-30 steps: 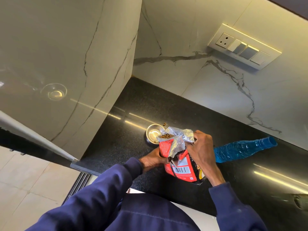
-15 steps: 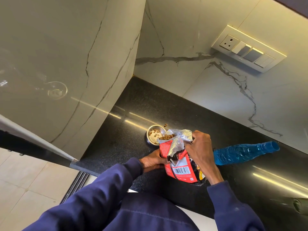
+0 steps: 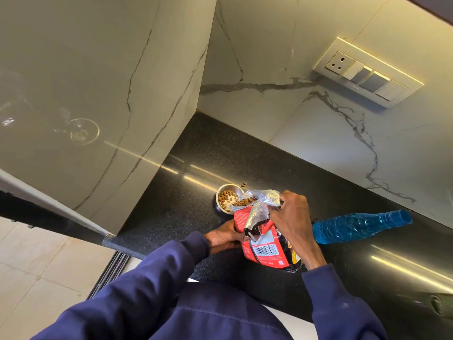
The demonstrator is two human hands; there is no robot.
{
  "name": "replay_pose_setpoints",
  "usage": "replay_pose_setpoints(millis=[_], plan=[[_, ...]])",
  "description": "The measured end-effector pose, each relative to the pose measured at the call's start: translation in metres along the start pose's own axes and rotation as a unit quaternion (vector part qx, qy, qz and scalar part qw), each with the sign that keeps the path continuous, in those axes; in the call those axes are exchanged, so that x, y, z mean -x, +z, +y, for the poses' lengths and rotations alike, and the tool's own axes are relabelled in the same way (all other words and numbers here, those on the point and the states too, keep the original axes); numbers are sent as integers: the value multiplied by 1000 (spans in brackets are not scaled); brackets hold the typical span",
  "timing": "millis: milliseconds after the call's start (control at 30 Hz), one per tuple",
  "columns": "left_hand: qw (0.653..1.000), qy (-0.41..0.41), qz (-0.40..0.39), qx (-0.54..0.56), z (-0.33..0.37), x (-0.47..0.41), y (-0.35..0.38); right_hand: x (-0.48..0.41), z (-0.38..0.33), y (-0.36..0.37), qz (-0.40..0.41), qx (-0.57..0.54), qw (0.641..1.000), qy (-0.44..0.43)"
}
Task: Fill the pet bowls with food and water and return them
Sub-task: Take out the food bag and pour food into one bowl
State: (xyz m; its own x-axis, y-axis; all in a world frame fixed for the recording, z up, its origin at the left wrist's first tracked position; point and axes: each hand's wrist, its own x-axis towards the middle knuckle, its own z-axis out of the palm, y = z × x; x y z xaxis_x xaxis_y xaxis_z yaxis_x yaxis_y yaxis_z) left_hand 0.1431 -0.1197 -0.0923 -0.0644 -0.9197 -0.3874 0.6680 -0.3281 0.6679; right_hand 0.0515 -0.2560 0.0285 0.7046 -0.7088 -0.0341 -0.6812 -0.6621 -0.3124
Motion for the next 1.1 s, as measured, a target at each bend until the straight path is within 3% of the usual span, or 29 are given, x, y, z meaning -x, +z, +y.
replay_pose_setpoints(millis=[1100], plan=[[998, -29, 49, 1, -8, -8, -9, -14, -9, 10, -27, 38, 999, 3]])
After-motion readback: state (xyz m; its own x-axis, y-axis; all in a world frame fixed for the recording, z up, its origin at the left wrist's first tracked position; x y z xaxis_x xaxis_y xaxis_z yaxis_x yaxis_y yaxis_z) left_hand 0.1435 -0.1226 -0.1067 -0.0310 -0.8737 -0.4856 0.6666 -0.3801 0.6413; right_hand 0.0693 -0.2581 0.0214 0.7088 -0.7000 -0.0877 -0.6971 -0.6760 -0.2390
